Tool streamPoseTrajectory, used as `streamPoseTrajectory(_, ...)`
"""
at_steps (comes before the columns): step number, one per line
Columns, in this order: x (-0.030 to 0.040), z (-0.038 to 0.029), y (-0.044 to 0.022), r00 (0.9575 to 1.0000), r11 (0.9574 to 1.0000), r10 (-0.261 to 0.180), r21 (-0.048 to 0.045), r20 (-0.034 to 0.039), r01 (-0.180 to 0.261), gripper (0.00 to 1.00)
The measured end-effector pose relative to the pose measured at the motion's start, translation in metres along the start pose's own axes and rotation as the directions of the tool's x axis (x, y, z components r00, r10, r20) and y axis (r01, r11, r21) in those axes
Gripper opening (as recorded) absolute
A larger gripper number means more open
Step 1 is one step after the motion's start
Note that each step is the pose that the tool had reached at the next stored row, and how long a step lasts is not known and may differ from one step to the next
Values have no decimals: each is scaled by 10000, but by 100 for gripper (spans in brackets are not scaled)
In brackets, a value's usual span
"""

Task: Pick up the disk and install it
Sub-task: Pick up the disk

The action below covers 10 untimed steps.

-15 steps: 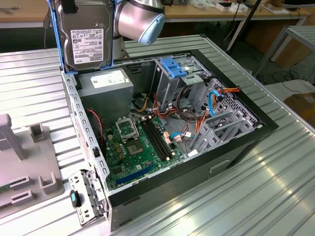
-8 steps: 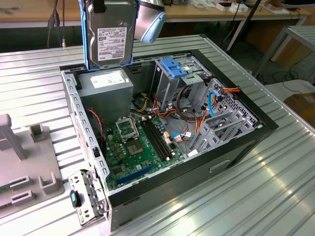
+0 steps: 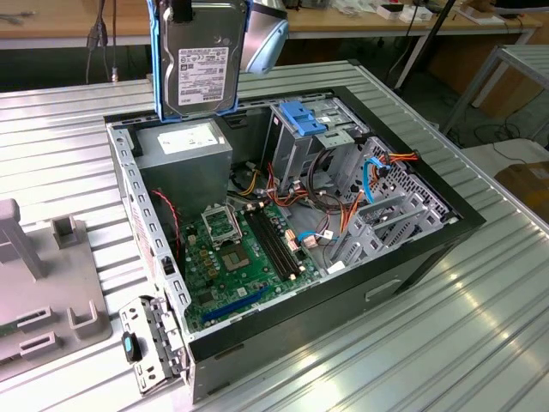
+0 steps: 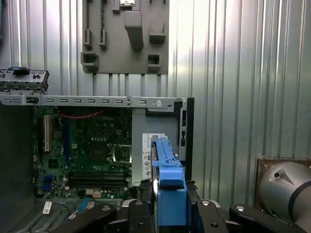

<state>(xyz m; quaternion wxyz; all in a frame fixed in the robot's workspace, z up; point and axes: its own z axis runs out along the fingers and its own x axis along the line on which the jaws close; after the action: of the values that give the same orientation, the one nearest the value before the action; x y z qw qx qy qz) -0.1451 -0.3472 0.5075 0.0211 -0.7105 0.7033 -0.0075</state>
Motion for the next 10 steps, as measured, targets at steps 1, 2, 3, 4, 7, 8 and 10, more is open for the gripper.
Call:
streamPoseTrajectory(1,0,1,0,10000,10000,0,1,1,0,36)
streamPoseTrajectory(2,0,1,-1,10000,10000,-1,6,-1,1,36)
streamPoseTrajectory(3,0,4,-1,10000,10000,-3,75,-1,3,36)
streamPoseTrajectory(4,0,7,0,10000,9998,-4,178,-2,4,36)
streamPoseTrajectory(7,2,14,0,10000,9990,-10,443,-4,11,36)
streamPoseTrajectory(8,22,13,1,10000,9990,-10,447,-5,10,36)
streamPoseTrajectory(10,96,13,2,10000,9990,-10,448,-4,10,36)
